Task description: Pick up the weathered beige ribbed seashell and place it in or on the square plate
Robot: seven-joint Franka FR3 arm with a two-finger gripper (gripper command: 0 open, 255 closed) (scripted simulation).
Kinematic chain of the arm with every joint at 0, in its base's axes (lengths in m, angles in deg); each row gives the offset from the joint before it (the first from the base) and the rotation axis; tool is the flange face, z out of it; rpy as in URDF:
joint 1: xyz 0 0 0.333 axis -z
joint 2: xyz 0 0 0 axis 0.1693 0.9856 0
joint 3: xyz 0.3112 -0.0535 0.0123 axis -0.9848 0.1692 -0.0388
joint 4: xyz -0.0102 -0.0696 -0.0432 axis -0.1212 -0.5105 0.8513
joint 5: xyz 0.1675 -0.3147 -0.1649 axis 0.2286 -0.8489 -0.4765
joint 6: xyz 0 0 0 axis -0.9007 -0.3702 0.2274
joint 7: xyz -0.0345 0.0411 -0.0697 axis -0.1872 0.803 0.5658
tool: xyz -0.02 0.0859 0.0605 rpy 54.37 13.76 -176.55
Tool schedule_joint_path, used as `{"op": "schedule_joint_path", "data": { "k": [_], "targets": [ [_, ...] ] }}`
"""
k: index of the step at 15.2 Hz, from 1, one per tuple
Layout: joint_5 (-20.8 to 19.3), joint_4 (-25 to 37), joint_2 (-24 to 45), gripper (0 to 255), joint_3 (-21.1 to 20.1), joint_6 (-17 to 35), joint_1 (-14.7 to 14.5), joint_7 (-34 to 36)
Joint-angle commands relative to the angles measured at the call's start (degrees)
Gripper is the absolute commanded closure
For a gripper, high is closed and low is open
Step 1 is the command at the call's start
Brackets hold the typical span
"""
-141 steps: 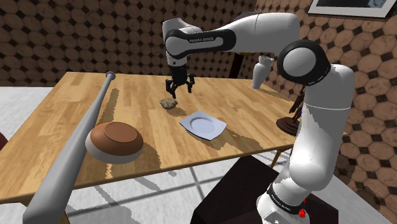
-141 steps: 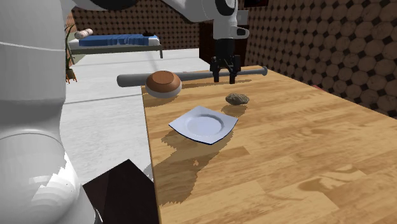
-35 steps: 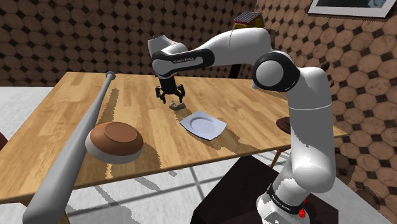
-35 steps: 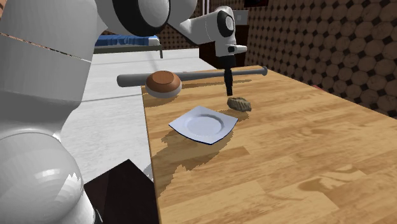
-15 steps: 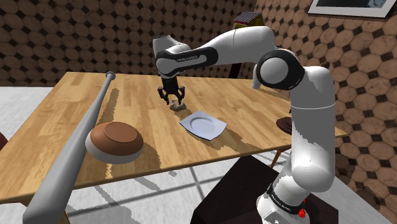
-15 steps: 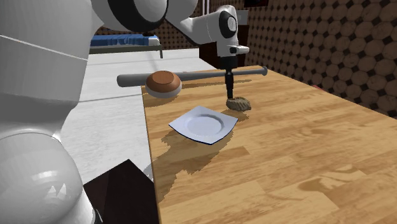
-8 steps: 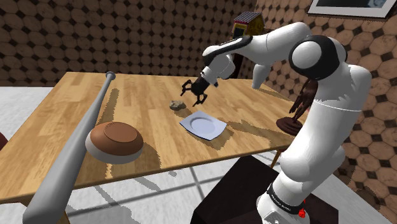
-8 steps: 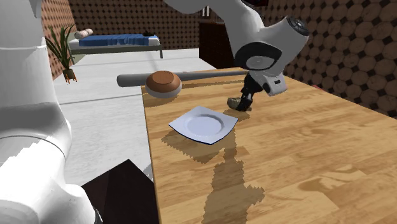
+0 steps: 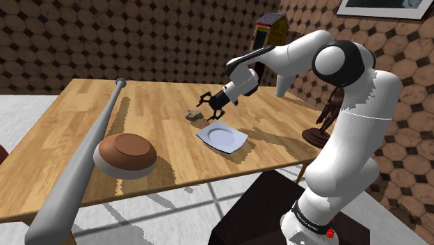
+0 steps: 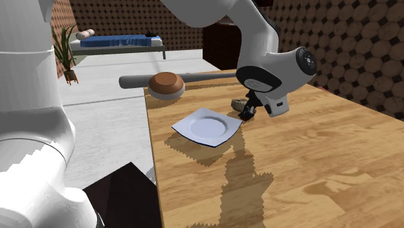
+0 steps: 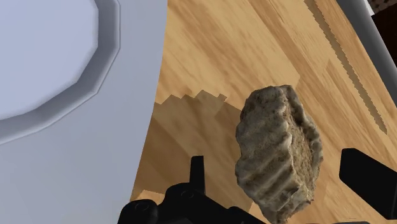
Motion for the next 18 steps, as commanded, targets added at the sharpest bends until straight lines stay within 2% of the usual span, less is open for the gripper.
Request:
{"op": "schedule_joint_path", "data": {
  "k": [1,8,9,18],
  "targets": [
    [0.5,0.2,0.8,0,-0.3,0.9,-0.4,-0.3],
    [0.5,0.2,0.8,0,-0.3,0.9,-0.4,-0.3],
    [0.5,0.2,0.8,255,-0.3,0.9,-0.4,-0.3],
    [0.5,0.2,0.8,255,-0.3,0.9,-0.4,-0.3]
  ]
}}
